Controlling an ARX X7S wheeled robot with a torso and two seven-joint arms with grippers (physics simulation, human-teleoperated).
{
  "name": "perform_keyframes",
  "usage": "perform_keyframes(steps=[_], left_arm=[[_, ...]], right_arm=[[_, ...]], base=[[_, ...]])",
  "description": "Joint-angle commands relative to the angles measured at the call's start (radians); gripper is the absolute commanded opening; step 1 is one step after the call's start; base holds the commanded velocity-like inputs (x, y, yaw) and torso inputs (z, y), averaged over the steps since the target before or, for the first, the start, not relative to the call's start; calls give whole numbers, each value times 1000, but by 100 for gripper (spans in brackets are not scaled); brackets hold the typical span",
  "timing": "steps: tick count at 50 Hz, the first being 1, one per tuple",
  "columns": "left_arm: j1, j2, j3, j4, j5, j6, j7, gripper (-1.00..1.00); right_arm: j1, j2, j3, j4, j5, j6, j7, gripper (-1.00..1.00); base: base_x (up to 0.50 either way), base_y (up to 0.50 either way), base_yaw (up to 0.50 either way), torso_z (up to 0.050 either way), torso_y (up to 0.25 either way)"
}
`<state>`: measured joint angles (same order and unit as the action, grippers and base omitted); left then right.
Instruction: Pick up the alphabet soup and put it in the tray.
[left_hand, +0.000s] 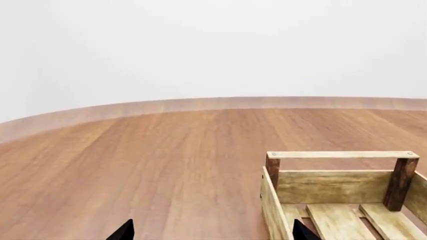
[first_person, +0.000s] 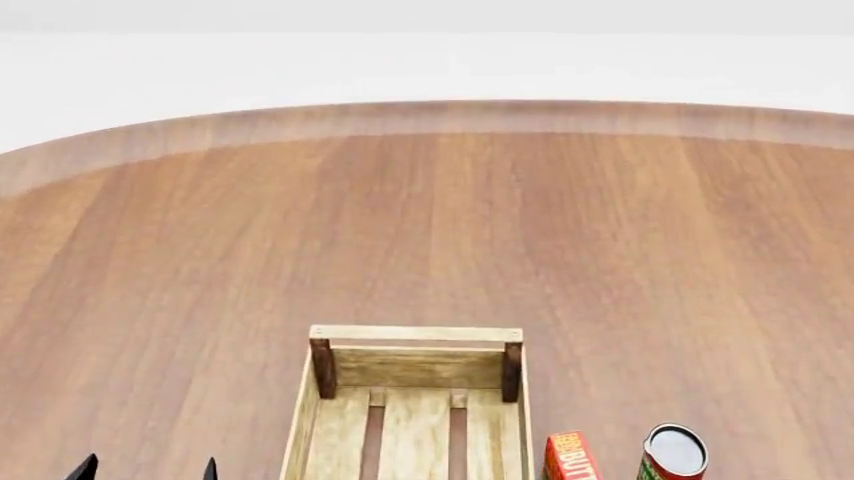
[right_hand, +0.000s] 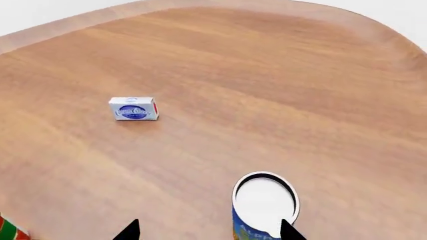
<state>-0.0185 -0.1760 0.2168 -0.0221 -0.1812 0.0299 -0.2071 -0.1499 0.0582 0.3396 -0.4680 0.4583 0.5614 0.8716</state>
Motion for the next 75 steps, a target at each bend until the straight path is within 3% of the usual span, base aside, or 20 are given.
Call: perform_keyframes(steps=[1, 25, 50, 75], left_arm=[[-1, -4, 7, -2, -4, 2, -6, 100], [-4, -14, 21, -4, -10, 5, -17, 100], [-6, -23, 33, -4, -19, 9, -30, 100], [-8, -30, 45, -4, -27, 10, -41, 100]], right_arm=[[-16, 15, 29, -3, 36, -5, 29, 100], [8, 46, 85, 118, 94, -49, 27, 100], [96, 70, 39, 380, 28, -165, -10, 100], [118, 86, 24, 450, 12, -192, 1, 100]], base=[[0, 0, 0, 0, 0], [0, 0, 0, 0, 0], [0, 0, 0, 0, 0], [0, 0, 0, 0, 0]])
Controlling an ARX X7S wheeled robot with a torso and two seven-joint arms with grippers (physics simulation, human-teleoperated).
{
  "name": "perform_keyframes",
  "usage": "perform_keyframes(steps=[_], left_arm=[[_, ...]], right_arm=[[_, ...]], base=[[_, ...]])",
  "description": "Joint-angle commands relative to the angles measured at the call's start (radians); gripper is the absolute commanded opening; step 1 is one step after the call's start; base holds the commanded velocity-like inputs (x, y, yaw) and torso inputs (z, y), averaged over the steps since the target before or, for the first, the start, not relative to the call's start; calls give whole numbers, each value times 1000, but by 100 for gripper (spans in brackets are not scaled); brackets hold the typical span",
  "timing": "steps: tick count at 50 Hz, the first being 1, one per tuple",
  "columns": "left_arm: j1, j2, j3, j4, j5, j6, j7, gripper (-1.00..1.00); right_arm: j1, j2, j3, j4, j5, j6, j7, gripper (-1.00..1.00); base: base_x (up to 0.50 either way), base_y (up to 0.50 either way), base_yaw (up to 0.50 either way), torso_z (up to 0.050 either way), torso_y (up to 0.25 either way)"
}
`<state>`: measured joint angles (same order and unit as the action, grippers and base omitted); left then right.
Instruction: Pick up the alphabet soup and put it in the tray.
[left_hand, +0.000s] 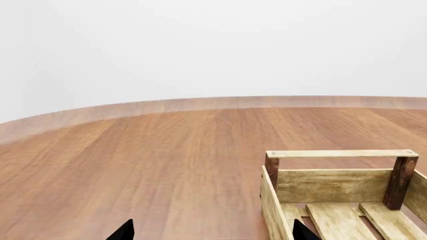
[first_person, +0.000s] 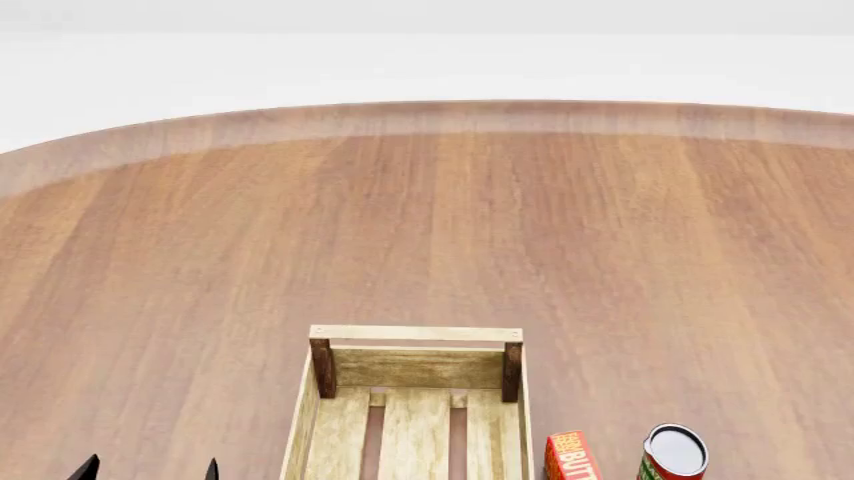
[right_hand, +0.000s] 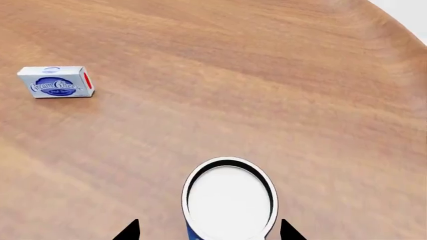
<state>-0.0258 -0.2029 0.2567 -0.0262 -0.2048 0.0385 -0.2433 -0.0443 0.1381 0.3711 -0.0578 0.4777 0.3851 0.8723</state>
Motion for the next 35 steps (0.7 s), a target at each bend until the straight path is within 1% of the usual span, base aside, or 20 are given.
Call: perform_keyframes(steps=[1, 35], left_arm=[[-1, -4, 5, 0, -4, 1, -5, 100], [-3, -15, 18, 0, -13, 5, -19, 100]], right_arm=[[12, 7, -9, 39, -8, -16, 2, 100], [30, 20, -18, 133, -19, -67, 3, 100]], base=[[0, 0, 0, 0, 0], [0, 0, 0, 0, 0]])
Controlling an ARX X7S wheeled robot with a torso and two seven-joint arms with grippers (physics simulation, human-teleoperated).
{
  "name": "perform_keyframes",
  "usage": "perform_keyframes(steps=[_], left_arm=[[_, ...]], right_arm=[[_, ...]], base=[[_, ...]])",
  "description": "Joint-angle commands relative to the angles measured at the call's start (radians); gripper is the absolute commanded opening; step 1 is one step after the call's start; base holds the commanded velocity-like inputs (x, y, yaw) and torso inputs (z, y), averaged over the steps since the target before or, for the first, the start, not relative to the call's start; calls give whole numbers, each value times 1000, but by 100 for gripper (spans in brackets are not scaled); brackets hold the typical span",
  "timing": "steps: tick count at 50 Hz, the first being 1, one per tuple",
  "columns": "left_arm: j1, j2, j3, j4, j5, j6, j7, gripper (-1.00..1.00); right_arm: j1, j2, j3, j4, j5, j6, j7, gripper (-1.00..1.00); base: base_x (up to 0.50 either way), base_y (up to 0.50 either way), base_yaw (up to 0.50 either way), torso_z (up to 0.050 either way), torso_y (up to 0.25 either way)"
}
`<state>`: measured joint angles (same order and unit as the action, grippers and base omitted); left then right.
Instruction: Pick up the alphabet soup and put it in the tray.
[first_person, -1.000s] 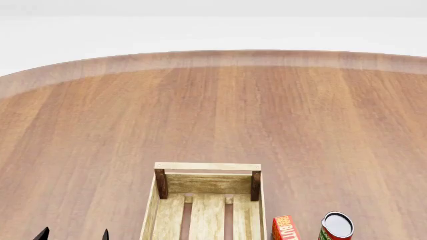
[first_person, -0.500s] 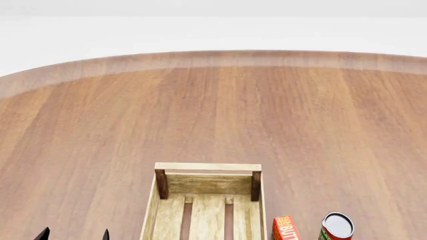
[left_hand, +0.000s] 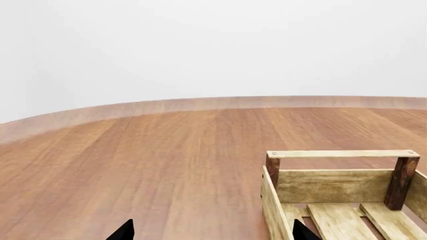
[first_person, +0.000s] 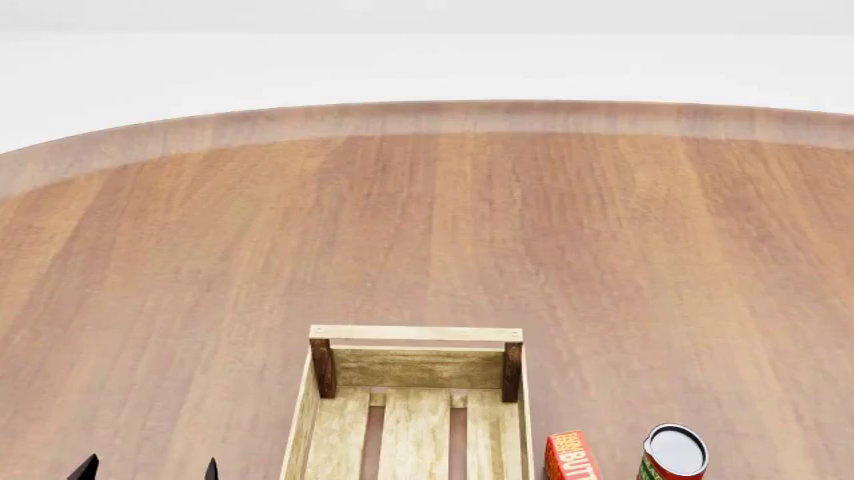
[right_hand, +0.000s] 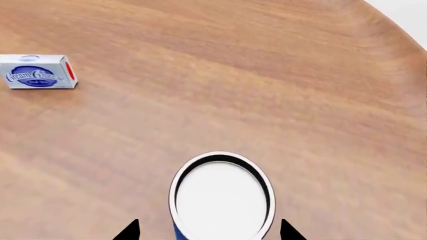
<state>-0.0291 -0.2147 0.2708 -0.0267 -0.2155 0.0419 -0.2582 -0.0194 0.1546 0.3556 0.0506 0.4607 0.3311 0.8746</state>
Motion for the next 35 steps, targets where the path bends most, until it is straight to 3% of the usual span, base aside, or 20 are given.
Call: perform_keyframes(steps=[1, 35], left_arm=[[0, -3, 4, 0, -3, 2, -5, 100], [-5, -12, 18, -5, -14, 6, -15, 100]], right_arm=[[5, 4, -3, 25, -3, -15, 1, 100], [34, 15, -15, 125, -7, -57, -7, 100]], base=[[0, 0, 0, 0, 0], [0, 0, 0, 0, 0]])
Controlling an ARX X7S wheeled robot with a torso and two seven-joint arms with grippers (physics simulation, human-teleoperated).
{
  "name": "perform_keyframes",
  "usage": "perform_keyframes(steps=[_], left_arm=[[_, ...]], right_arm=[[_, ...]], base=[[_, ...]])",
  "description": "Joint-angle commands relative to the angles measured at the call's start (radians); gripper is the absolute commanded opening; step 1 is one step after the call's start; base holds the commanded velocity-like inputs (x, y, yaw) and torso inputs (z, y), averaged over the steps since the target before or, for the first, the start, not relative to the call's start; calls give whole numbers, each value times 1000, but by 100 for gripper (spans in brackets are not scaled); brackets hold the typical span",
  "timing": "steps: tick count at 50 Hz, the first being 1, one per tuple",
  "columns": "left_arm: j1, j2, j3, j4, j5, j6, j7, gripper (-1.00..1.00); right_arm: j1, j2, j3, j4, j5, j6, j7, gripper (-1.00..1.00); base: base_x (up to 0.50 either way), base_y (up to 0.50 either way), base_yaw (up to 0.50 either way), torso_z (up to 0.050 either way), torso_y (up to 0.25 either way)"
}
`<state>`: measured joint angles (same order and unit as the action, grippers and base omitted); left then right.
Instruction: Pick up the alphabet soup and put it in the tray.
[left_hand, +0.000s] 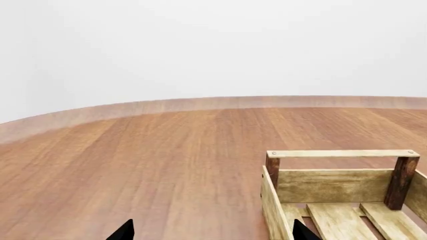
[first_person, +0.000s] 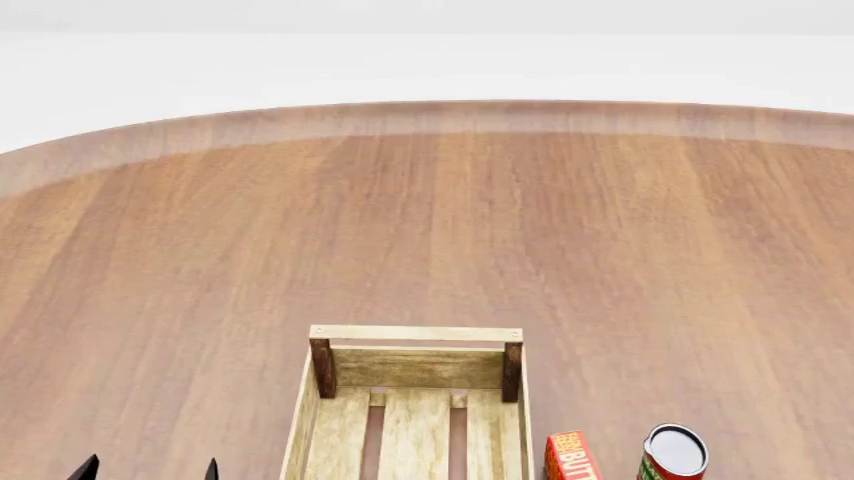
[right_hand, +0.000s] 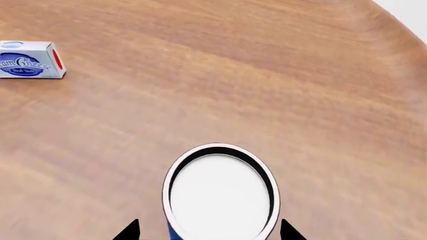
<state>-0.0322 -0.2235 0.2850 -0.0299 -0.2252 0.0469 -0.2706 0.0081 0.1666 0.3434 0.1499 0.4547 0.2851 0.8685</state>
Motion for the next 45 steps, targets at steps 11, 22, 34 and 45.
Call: perform_keyframes(steps=[11, 22, 34, 45], left_arm=[[-3, -7, 7, -2, -8, 3, -5, 100], [-4, -10, 11, -2, -12, 4, -9, 100], [-3, -13, 16, 1, -13, 5, -13, 100], [-1, -17, 22, 5, -14, 6, -19, 100]], right_arm=[[11, 5, -8, 43, -1, -20, -2, 100], [20, 8, -15, 66, -2, -27, -3, 100], [20, 11, -24, 65, -5, -34, -2, -100], [-10, 18, -45, -31, -22, -26, 21, -100]], base=[[0, 0, 0, 0, 0], [0, 0, 0, 0, 0], [0, 0, 0, 0, 0], [0, 0, 0, 0, 0]])
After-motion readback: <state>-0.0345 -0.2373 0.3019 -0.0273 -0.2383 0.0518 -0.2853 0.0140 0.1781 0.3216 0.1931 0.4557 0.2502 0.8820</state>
